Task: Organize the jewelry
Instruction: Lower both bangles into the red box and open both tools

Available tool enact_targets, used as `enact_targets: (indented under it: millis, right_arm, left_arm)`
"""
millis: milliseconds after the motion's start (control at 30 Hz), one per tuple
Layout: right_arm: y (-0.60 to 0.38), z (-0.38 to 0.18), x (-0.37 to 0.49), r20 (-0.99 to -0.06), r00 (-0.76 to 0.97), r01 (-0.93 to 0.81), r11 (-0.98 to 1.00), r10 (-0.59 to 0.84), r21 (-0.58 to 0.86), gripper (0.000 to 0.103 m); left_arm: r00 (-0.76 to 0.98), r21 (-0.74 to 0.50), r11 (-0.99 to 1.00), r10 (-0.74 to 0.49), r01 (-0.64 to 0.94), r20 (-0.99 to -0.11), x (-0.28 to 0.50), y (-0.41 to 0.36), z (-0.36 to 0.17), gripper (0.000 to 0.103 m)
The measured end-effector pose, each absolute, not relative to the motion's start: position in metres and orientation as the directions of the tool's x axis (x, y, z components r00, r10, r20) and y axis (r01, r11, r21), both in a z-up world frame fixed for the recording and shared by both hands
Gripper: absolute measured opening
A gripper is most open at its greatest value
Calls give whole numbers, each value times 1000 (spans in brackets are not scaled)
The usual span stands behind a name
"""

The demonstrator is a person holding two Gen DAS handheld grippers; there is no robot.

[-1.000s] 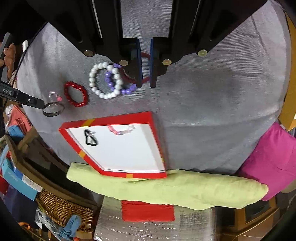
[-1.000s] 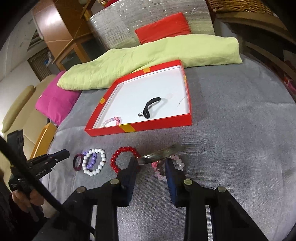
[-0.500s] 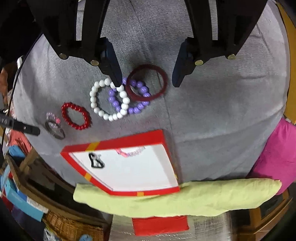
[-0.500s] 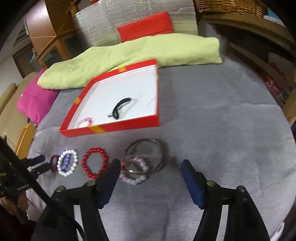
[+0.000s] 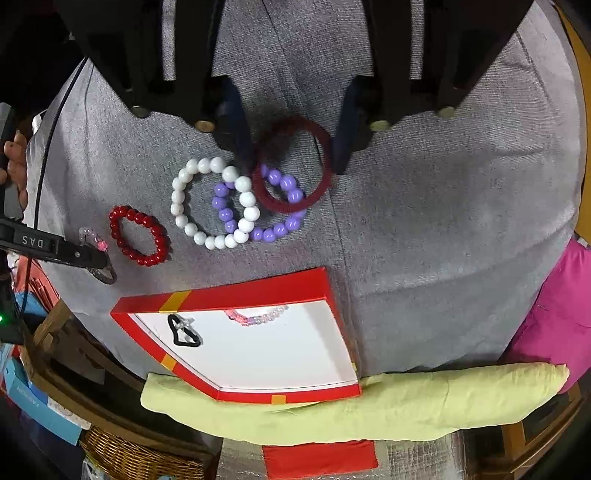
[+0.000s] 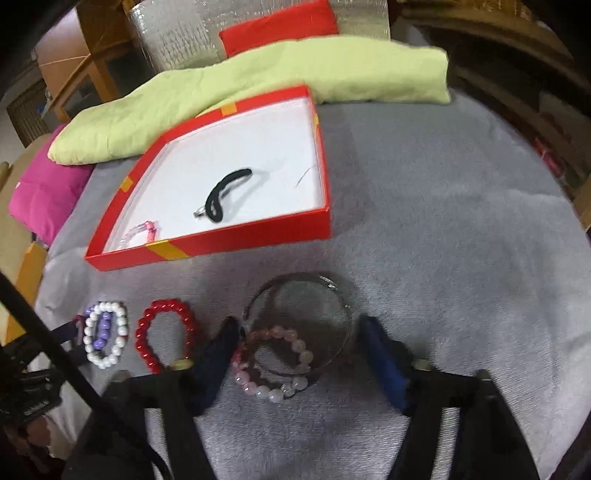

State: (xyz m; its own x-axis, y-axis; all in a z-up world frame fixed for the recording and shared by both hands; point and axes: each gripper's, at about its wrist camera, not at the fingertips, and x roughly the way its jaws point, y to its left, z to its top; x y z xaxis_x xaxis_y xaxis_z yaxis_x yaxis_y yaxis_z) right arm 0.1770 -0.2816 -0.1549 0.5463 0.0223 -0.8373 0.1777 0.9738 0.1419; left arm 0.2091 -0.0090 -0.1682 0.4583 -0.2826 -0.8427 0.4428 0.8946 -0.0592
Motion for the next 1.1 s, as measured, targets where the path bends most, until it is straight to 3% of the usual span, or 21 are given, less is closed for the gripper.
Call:
enact_targets:
  millis: [33,233,500,733,900,1100]
  right_arm:
    - [-283,-155,176,-836,548,182,972,26,150,63]
    - [-284,-149,168,-822,567,169,968,56,183,63]
    - [-285,-121,150,-742,663,112,966,103,234,63]
    - [-280,-93,156,-619,775,61,958,132,281,63]
    - [-270,-90,184,-622,771,54,959,136,277,63]
    - [-264,-97,231,-646,741,49,945,183,324,63]
  left_arm:
    - [459,-61,895,-284,443,-841,209,-8,-168,24]
    - [482,-70,895,-302,441,-823,209,-1,-159,16]
    - [528,-99,910,-320,403,-787,211,11,-140,15]
    - [628,-136,913,-367,385,-686,219,2,-112,15]
    - [651,-138,914,-371,380,-663,243,-18,-105,15]
    - [599,-154,898,-395,412,-696,275,-49,-116,15]
